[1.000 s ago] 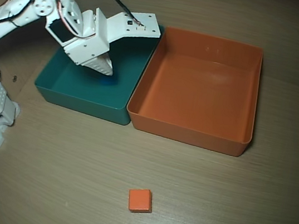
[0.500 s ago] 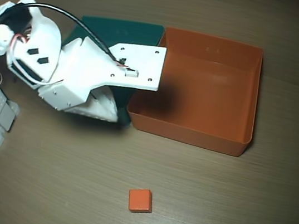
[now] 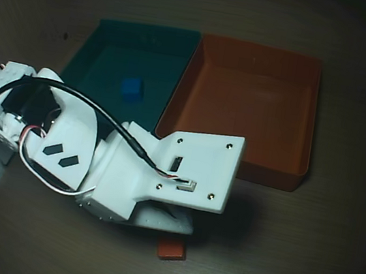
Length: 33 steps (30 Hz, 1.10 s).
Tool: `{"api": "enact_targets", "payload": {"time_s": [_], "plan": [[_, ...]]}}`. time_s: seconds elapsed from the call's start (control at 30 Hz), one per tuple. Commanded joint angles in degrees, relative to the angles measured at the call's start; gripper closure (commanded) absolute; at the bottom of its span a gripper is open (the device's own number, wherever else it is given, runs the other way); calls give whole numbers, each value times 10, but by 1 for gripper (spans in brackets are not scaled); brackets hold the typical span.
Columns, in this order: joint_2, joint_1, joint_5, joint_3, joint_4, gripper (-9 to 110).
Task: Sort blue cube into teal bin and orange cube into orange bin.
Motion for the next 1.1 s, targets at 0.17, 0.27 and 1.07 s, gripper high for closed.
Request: {"api": "enact_targets", "payload": {"time_s": [0.17,0.27,1.07], "plan": [[-20,29,-132,-31,9,107],[-28,31,-152,-31,11,104],[-123,53,-166,-39,3,63]]}}
